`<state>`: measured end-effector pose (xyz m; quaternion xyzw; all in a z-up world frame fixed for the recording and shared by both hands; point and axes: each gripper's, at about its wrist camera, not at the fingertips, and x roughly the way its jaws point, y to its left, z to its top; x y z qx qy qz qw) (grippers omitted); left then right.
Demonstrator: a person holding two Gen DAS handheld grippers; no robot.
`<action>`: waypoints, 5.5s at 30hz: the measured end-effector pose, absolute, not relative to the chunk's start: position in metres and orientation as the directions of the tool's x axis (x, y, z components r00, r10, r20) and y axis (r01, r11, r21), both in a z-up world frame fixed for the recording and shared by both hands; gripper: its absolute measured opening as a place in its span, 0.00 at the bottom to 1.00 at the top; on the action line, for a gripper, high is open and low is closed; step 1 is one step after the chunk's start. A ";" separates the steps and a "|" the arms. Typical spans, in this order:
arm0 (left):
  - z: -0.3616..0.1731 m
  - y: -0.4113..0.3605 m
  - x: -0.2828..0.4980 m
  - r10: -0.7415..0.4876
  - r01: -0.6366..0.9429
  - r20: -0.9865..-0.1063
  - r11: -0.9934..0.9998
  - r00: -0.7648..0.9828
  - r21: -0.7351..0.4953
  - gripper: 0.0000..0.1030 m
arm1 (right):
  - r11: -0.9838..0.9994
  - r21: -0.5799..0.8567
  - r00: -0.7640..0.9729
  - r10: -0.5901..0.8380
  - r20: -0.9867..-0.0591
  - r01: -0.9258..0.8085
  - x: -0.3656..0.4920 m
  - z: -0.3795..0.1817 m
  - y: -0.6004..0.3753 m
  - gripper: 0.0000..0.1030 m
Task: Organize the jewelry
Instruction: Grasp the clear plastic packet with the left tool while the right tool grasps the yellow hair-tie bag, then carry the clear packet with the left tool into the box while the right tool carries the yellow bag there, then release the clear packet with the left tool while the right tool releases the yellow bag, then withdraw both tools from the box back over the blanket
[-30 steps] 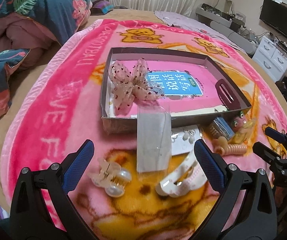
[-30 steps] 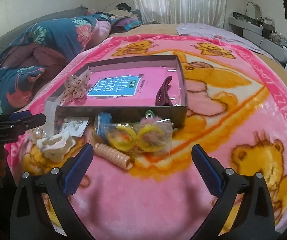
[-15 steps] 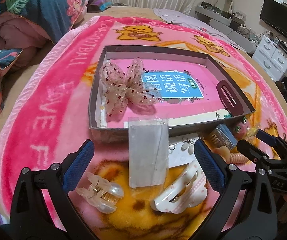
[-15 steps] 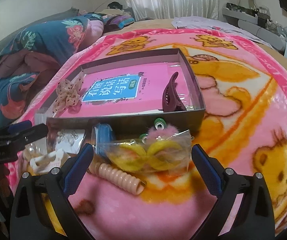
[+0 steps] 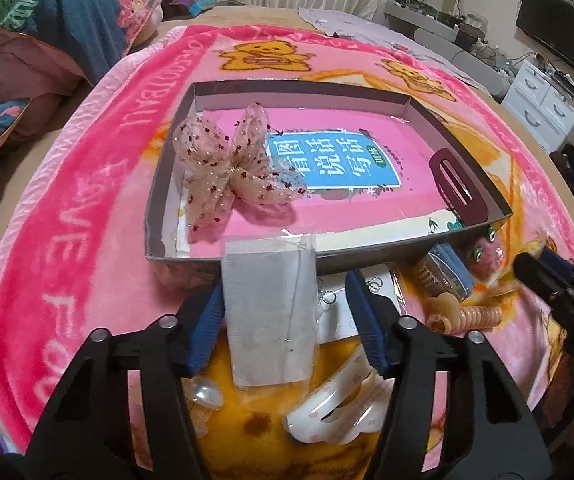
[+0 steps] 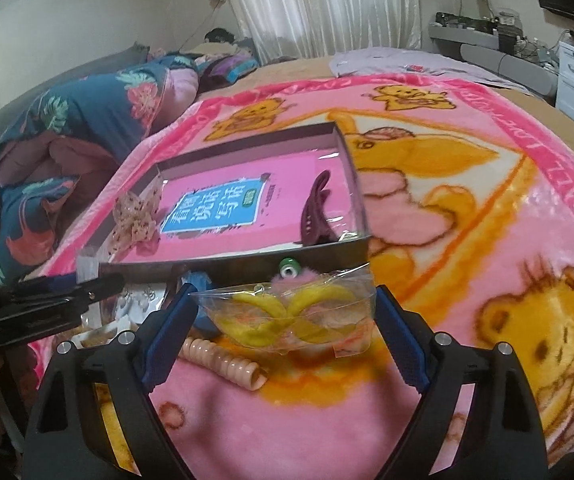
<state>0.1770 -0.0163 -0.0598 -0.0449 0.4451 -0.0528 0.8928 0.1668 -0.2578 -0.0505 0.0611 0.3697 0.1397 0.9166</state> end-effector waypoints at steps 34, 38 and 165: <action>0.028 -0.056 0.196 -0.310 0.213 -0.636 0.950 0.707 -0.227 0.29 | 0.959 0.236 0.795 0.266 -0.545 -0.159 0.147 -0.006 -0.311 0.84; 0.034 -0.046 0.207 -0.310 0.198 -0.621 0.949 0.720 -0.244 0.29 | 0.957 0.230 0.802 0.276 -0.530 -0.177 0.154 -0.001 -0.306 0.84; 0.061 0.039 0.104 -0.136 -0.022 -0.605 0.969 0.785 -0.246 0.91 | 0.937 0.093 0.800 0.338 -0.495 -0.338 0.115 0.061 -0.273 0.96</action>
